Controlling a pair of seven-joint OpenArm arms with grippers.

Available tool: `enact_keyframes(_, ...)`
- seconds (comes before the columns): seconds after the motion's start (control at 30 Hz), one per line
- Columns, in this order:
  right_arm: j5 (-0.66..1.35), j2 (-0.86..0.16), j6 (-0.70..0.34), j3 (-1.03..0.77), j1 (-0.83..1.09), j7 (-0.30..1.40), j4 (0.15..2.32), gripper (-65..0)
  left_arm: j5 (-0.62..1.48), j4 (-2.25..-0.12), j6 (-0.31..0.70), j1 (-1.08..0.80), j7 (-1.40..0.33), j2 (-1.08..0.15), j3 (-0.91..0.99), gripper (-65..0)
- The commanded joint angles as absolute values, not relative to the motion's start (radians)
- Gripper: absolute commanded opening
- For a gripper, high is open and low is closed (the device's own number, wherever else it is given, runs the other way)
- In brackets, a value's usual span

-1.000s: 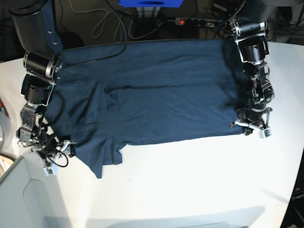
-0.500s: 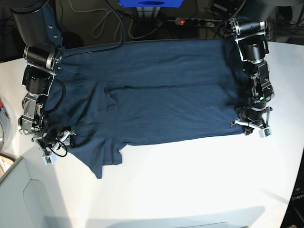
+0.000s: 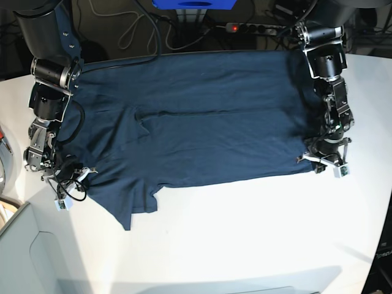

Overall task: Fold the T-shirt properly
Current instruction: 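Grasp the hem corners of the shirt with both grippers, then lift the hem and fold it over toward the shoulder edge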

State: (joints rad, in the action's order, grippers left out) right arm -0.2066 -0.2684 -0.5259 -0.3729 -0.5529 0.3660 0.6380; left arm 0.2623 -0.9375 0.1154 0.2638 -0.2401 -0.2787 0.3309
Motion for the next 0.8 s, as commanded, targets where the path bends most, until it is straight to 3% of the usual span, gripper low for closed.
enact_keyframes(0.0, -0.202, -0.283, -0.524, -0.377, -0.579, 0.360, 0.661, -64.8, 0.263, -0.981, 0.119, 0.259, -0.231, -0.286, 0.334, -65.0)
enact_keyframes(0.43, -0.200, -0.249, -0.532, -0.378, -0.311, 0.420, 1.185, -64.8, 0.263, -1.392, 0.117, 0.056, -0.231, -0.257, 0.335, -65.0)
enact_keyframes(0.77, -0.200, -0.206, -0.679, -0.515, -0.087, 0.460, 1.469, -64.8, 0.263, -1.604, 0.128, -0.088, -0.231, -0.170, 0.458, -65.0)
